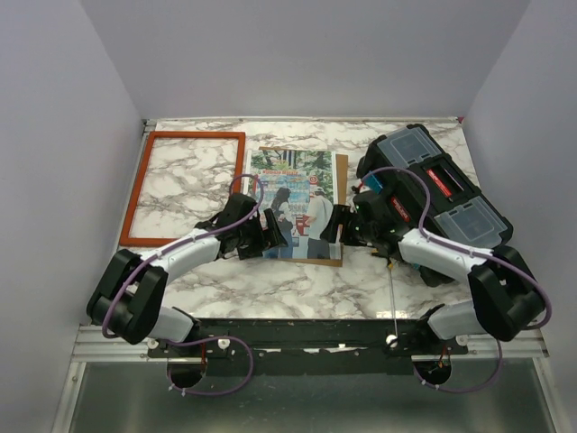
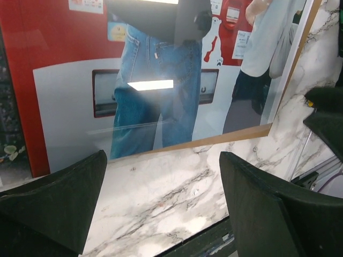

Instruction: Take the photo out of the frame

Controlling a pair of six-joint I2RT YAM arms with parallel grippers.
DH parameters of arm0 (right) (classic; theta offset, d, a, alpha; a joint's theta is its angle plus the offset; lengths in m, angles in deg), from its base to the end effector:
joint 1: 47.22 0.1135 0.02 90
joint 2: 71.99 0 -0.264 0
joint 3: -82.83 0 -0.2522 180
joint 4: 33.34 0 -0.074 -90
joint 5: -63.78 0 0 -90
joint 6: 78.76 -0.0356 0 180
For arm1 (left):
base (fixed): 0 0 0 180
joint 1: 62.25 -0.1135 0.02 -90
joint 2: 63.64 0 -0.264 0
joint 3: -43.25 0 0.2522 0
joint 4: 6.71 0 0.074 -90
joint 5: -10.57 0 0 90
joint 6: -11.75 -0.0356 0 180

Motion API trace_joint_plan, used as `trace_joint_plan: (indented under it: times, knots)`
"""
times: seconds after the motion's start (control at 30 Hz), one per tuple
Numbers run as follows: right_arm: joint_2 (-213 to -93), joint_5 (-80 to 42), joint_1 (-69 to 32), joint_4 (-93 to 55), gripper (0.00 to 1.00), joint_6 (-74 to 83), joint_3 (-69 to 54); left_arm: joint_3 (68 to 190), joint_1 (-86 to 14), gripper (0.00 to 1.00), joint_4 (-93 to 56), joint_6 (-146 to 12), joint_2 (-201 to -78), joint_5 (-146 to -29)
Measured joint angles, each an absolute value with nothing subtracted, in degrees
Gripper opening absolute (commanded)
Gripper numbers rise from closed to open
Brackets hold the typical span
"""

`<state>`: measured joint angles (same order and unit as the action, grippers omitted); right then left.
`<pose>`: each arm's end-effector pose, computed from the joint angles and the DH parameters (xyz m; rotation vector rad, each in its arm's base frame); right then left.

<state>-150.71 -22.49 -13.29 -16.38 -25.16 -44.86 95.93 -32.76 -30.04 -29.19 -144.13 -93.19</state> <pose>0.2259 0.1548 0.1850 0.0183 2.4291 0.6676 0.2287 -0.1391 0.1717 -0.3379 2.6204 -0.8360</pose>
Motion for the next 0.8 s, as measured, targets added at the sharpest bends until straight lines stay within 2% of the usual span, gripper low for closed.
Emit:
trace_joint_plan:
  times: [0.3,0.47,0.8]
  knots:
    - [-164.5,-24.0,-16.3,-16.7,0.73,-19.8,-33.9,102.4,-33.5,0.9,-34.2,-30.1,-142.9,-93.3]
    - [-170.3,-25.9,-16.9,-16.5,0.73,-17.1,-29.0,105.4,-35.5,0.87,-34.0,-30.7,-147.8,-93.4]
    - [-173.5,-29.2,-16.9,-16.4,0.73,-13.6,-26.0,105.2,-36.3,0.83,-36.0,-30.3,-152.5,-92.1]
